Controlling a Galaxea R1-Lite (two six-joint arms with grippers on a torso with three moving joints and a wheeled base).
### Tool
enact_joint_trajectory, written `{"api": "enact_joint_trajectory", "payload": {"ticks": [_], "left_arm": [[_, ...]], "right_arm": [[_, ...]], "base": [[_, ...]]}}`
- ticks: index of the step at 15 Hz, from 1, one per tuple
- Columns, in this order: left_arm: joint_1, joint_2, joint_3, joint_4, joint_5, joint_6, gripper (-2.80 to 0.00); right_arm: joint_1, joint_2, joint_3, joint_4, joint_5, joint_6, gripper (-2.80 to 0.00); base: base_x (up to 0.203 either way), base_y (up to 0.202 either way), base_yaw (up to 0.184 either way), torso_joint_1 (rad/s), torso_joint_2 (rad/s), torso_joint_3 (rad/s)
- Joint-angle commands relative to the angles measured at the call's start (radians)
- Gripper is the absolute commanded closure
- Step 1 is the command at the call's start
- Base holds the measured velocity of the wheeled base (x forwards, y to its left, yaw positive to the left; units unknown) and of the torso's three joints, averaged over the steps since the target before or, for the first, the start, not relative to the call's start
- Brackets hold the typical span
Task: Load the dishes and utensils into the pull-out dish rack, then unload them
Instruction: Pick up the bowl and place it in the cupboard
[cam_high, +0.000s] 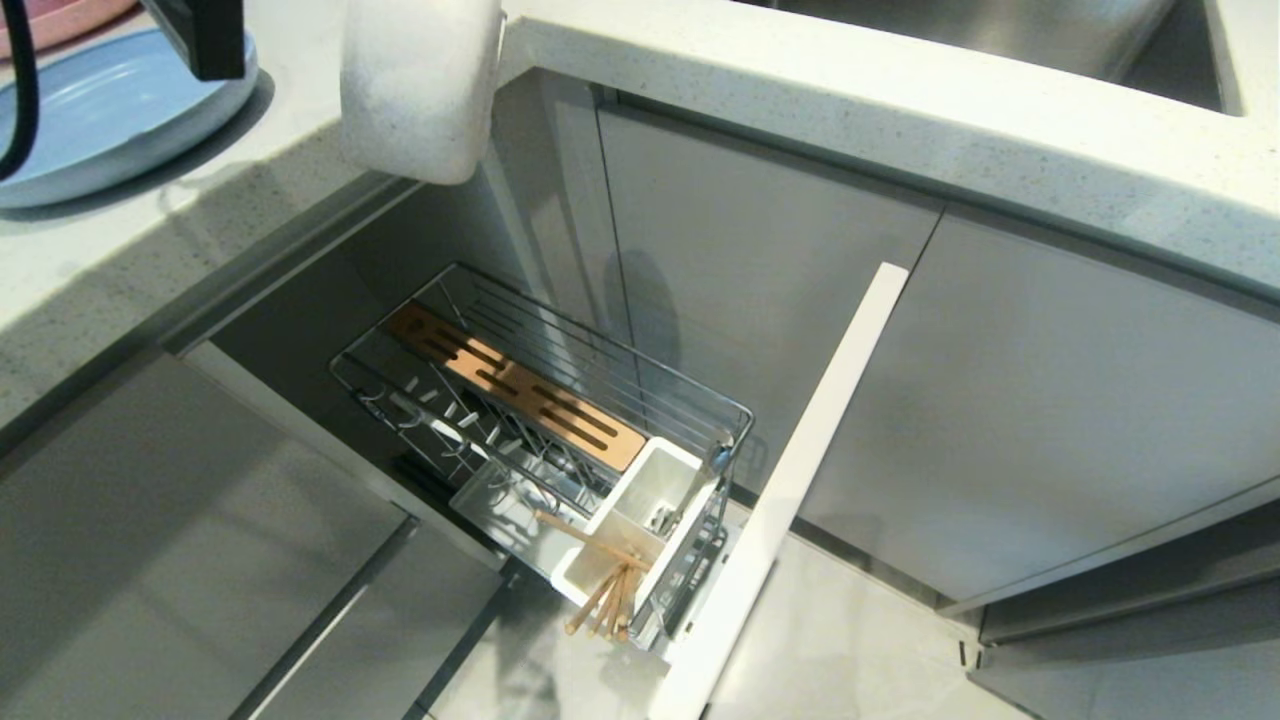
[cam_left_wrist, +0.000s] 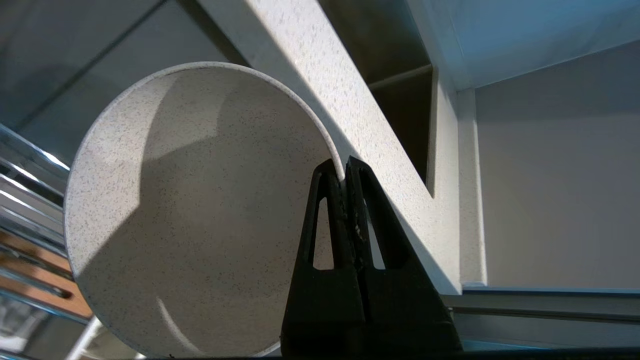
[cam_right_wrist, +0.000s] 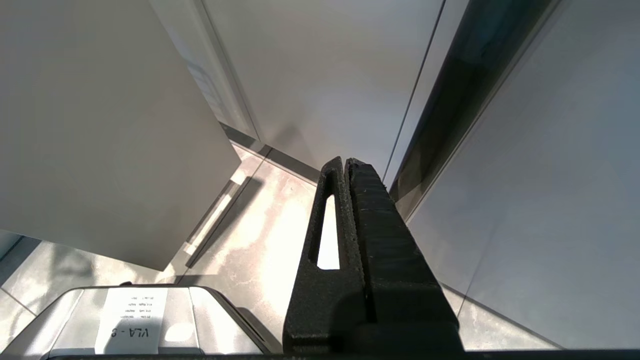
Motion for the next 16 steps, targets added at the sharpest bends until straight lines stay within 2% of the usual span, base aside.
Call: {"api": "enact_joint_trajectory", "payload": {"ticks": [1, 2, 4, 6, 9, 11, 15, 16], "left_arm": [[-0.001, -0.017, 0.102, -0.083, 0.002, -0.110, 0.00], [-0.001, -0.020, 0.141, -0.132, 0.003, -0.177, 0.00], [-0.002, -0.039, 0.240, -0.214, 0.002, -0.247, 0.00], [-0.005, -0.044, 0.314, -0.331, 0.018, -0.272, 0.00], [-0.018, -0.048, 0.438, -0.421, 0.080, -0.350, 0.00], [-0.027, -0.052, 0.520, -0.489, 0.120, -0.375, 0.00], [-0.034, -0.039, 0.600, -0.531, 0.147, -0.387, 0.00], [-0.035, -0.029, 0.603, -0.532, 0.168, -0.422, 0.00]], "right_arm": [[0.000, -0.004, 0.002, 0.000, 0.000, 0.000, 0.00], [0.000, -0.004, 0.002, 0.000, 0.000, 0.000, 0.00], [0.000, -0.004, 0.002, 0.000, 0.000, 0.000, 0.00], [0.000, -0.004, 0.002, -0.001, 0.000, 0.000, 0.00], [0.001, -0.004, 0.002, 0.000, 0.000, 0.000, 0.00], [0.000, -0.004, 0.002, 0.000, 0.000, 0.000, 0.00], [0.001, -0.004, 0.002, 0.000, 0.000, 0.000, 0.00], [0.000, -0.003, 0.002, -0.001, 0.000, 0.000, 0.00]], "base": [[0.000, 0.000, 0.000, 0.000, 0.00, 0.000], [0.000, 0.000, 0.000, 0.000, 0.00, 0.000], [0.000, 0.000, 0.000, 0.000, 0.00, 0.000], [0.000, 0.000, 0.000, 0.000, 0.00, 0.000], [0.000, 0.000, 0.000, 0.000, 0.00, 0.000], [0.000, 0.000, 0.000, 0.000, 0.00, 0.000], [0.000, 0.000, 0.000, 0.000, 0.00, 0.000], [0.000, 0.000, 0.000, 0.000, 0.00, 0.000]]}}
